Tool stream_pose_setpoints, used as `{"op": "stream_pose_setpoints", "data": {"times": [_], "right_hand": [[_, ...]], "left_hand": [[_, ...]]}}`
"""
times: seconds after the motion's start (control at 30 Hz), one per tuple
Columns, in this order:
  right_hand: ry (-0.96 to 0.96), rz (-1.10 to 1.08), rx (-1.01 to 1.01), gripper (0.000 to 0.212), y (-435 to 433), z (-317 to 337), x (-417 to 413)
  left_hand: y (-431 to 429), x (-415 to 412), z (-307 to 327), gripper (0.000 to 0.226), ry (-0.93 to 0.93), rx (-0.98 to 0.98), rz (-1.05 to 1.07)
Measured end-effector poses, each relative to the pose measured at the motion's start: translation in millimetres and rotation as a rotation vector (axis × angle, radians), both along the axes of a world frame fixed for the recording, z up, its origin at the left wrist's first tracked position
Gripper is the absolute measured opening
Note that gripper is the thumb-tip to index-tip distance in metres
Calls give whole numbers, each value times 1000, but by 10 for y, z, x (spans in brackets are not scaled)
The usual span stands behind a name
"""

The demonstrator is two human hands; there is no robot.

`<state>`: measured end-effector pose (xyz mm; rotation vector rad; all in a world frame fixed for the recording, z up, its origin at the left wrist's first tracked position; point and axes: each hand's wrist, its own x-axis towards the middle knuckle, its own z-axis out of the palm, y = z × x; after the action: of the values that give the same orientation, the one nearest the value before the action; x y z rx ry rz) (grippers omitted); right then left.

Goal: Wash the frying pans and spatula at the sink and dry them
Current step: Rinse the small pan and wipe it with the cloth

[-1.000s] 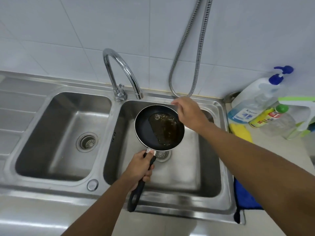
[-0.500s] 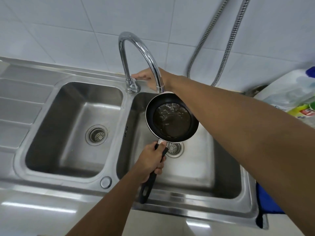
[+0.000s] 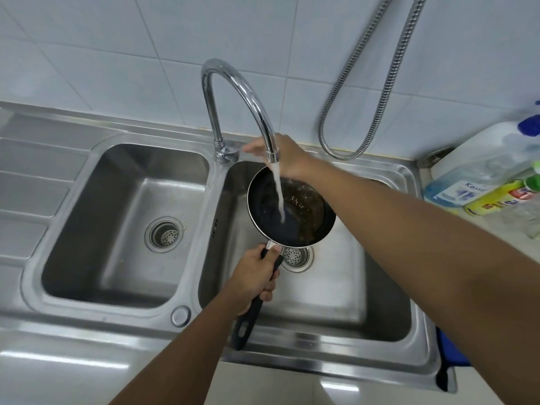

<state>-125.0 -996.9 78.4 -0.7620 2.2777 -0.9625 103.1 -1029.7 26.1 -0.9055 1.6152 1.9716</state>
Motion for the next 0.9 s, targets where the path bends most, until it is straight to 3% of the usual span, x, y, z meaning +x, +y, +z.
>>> {"op": "stream_pose_setpoints", "data": {"times": [0.07, 0.13, 0.2, 0.3, 0.37, 0.47, 0.63, 0.7, 0.9], "right_hand": [[191, -150, -61, 27, 247, -115, 245], [217, -171, -86, 51, 520, -395, 718], [122, -99, -76, 62, 596, -600, 1108], [-103, -153, -97, 50, 636, -712, 1361], [-153, -64, -109, 52, 719, -718, 1397], [-50, 88, 9, 60, 786, -750, 1288], [10, -198, 169, 64, 799, -727, 845], [95, -135, 215, 62, 845, -755, 835], [142, 184, 12, 56, 1129, -851, 1238]], "left_hand": [[-5, 2, 10, 31, 12, -36, -14], [-12, -14, 15, 32, 13, -76, -43], [-19, -47, 24, 32, 8, -120, -83], [-29, -77, 37, 29, 7, -228, -157], [-44, -90, 59, 29, 6, -296, -192], [-48, -134, 85, 30, 25, -375, -232], [20, -125, 169, 26, 81, -390, -249], [42, -106, 182, 26, 93, -389, -236], [-69, -80, 238, 29, 60, -349, -172]]}}
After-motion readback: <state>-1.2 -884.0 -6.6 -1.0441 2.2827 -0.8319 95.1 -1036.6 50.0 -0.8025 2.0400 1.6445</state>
